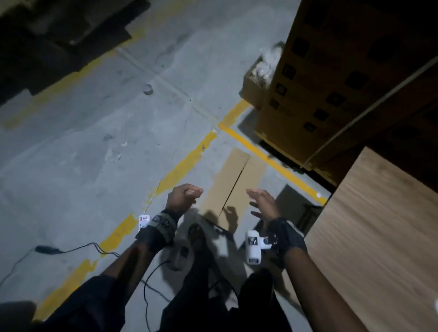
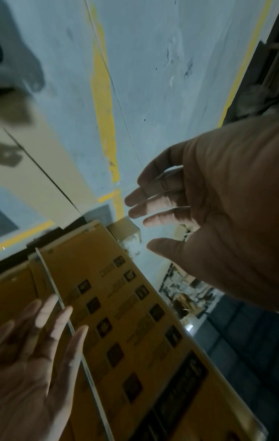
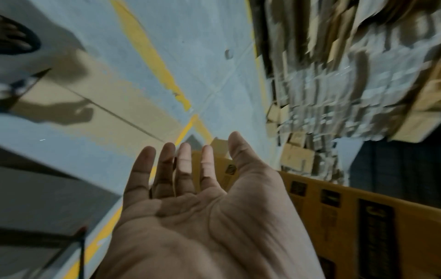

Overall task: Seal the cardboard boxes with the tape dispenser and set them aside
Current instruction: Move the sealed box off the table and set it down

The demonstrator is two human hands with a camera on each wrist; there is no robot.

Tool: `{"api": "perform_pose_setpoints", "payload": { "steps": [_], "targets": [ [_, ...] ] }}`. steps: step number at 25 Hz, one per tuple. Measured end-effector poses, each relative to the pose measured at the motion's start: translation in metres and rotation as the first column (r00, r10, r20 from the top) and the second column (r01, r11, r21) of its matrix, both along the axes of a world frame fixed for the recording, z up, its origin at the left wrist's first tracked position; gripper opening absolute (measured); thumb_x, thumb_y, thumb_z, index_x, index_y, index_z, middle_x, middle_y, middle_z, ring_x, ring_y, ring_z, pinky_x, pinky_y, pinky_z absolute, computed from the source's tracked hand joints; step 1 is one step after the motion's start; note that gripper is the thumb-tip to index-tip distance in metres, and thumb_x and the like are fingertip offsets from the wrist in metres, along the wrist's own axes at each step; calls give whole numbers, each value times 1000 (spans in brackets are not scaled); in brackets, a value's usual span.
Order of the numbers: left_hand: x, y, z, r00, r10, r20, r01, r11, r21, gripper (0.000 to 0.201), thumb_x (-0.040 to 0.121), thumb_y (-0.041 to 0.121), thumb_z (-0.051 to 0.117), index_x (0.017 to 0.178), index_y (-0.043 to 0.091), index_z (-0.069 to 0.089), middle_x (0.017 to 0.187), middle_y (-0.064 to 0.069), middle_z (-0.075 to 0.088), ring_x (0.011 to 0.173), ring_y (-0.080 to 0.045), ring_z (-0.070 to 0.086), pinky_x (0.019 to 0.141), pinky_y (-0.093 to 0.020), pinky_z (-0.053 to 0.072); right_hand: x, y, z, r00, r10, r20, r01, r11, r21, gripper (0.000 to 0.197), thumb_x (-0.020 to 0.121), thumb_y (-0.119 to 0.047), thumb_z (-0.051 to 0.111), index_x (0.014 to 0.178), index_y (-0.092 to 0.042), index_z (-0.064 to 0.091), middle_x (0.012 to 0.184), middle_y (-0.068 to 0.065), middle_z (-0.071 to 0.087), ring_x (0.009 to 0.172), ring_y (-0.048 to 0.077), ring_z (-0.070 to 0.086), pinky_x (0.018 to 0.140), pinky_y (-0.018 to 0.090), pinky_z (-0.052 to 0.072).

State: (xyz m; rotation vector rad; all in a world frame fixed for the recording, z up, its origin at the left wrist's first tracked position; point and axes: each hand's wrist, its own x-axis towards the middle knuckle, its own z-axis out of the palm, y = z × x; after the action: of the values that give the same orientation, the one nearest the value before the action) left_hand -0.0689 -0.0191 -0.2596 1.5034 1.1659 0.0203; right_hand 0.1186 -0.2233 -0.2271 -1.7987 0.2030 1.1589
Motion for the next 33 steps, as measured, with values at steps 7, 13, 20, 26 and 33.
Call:
{"api": "perform_pose_setpoints", "payload": {
  "steps": [7,13,20,26,33],
  "targets": [
    [33,81,-88,930,-214,-299,169,971,-169,22,78,43,84,77,25,72,94,-13,79,87,-29,73,88,-35,56,24,34,-120,974,-210,-84,173,931,-321,27,92,-32,75,103,-8,66,94,5,64,72,16,57,57,30,45],
    [70,109,-213,897,-246,-367,184,963,-196,28,92,36,76,102,10,75,98,-13,77,86,-30,73,79,-36,59,44,56,-253,962,-243,-123,172,892,-417,37,92,-32,75,118,-8,67,101,6,64,88,21,62,57,29,47],
    [120,96,-390,843,-322,-431,275,946,-171,32,91,44,69,113,21,71,123,-11,72,112,-29,68,100,-39,52,52,58,-429,910,-392,-132,285,826,-486,51,93,-34,73,137,-15,55,123,2,60,101,18,54,86,36,52],
    [96,63,-539,823,-395,-408,292,910,-293,89,80,78,66,149,29,40,143,-7,59,131,-34,55,108,-41,44,42,47,-533,812,-559,-168,469,796,-384,100,83,-44,82,160,-25,23,151,8,45,137,24,44,109,33,34],
    [89,61,-537,930,-280,-239,180,913,-367,117,57,91,64,154,31,36,149,-4,54,135,-28,53,116,-46,41,35,43,-533,860,-463,-216,381,862,-334,118,73,-72,75,163,-30,11,164,3,31,148,30,34,122,51,25]
  ]
}}
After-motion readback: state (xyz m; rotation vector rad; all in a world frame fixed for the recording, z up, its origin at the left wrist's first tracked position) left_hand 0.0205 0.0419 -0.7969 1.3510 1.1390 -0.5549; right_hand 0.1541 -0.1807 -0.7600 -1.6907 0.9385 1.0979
